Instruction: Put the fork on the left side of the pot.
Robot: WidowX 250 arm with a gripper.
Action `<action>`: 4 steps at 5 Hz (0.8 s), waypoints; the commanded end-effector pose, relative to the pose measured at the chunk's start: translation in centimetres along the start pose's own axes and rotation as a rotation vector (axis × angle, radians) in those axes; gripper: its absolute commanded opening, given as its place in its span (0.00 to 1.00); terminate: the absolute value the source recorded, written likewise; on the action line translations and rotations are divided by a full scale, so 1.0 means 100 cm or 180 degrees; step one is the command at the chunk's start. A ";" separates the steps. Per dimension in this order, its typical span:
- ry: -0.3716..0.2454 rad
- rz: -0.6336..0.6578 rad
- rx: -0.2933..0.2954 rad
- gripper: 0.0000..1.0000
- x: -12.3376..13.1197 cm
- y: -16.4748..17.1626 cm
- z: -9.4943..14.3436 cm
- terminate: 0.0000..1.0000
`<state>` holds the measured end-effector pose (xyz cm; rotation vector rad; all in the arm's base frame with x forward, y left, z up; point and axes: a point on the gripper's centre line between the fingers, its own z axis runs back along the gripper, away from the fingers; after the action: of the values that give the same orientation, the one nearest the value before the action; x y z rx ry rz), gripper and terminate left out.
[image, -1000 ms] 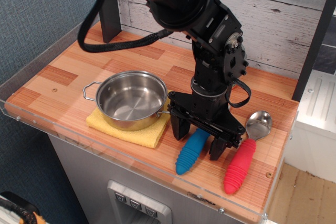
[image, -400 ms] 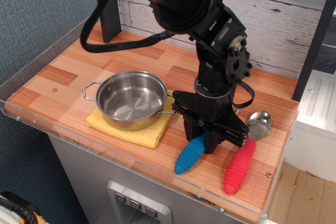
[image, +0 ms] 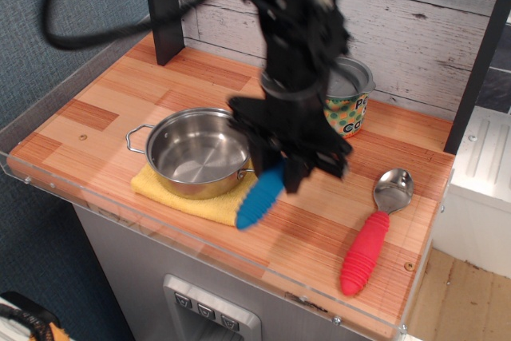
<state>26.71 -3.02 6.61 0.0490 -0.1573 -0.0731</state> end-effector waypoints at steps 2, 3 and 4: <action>-0.0011 0.0323 0.0157 0.00 0.006 0.082 0.035 0.00; 0.0092 0.0231 0.0181 0.00 0.004 0.109 0.035 0.00; 0.0172 0.0311 0.0222 0.00 0.001 0.136 0.033 0.00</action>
<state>27.02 10.27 9.32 0.0991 -0.0651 0.0300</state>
